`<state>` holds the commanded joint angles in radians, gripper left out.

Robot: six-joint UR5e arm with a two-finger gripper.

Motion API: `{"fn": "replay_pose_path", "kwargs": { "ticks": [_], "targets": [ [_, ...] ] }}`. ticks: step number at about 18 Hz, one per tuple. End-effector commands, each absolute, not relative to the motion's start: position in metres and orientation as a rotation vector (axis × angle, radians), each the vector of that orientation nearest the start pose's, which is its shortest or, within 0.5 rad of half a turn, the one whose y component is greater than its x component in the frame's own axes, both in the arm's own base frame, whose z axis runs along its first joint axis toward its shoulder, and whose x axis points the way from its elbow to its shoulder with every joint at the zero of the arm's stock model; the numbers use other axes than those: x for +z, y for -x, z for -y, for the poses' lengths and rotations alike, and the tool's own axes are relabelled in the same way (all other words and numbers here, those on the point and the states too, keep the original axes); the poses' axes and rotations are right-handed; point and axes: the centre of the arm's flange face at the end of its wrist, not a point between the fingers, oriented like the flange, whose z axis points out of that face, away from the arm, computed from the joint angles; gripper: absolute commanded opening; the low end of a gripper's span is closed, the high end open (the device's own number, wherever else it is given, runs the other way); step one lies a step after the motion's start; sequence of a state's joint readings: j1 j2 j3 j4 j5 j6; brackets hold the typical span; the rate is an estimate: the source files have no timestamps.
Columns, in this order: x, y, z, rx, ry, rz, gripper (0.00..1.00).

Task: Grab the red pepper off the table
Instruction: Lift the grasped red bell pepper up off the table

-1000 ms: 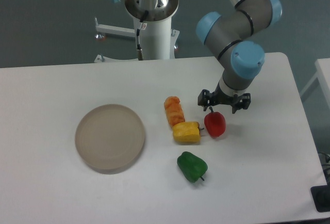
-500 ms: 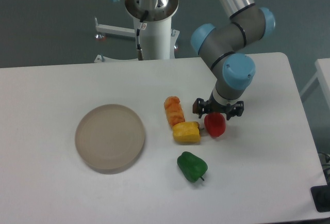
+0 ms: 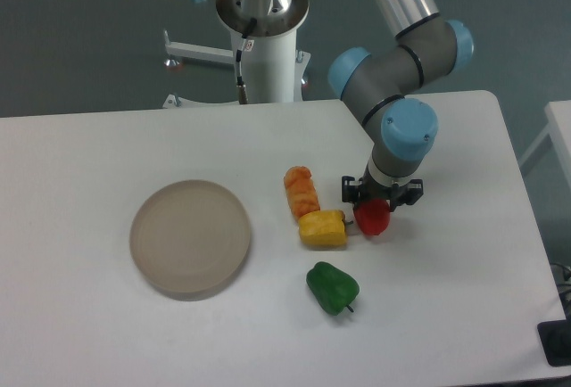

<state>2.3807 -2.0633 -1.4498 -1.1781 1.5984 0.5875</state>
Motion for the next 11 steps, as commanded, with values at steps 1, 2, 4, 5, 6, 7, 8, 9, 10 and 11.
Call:
{"fn": "replay_pose_path", "kwargs": {
  "ticks": [1,2,4,5,6,7,8,9,10,11],
  "targets": [
    [0.309,0.396,-0.557,0.076,3.107,0.343,0.05],
    [0.325,0.393,-0.557,0.095,3.087,0.327,0.05],
    [0.348,0.387,-0.554,0.094,3.056,0.308,0.05],
    [0.357,0.383,-0.552,0.083,3.044,0.268,0.05],
    [0.366,0.377,-0.55,0.071,3.037,0.204,0.05],
    [0.375,0.374,-0.546,0.057,3.046,0.136,0.05],
    [0.383,0.37,-0.542,0.038,3.059,0.071,0.05],
    [0.389,0.367,-0.539,0.021,3.073,0.011,0.05],
    [0.393,0.363,-0.536,-0.003,3.087,-0.036,0.05],
    [0.397,0.359,-0.531,-0.035,3.107,-0.135,0.05]
  ]
}}
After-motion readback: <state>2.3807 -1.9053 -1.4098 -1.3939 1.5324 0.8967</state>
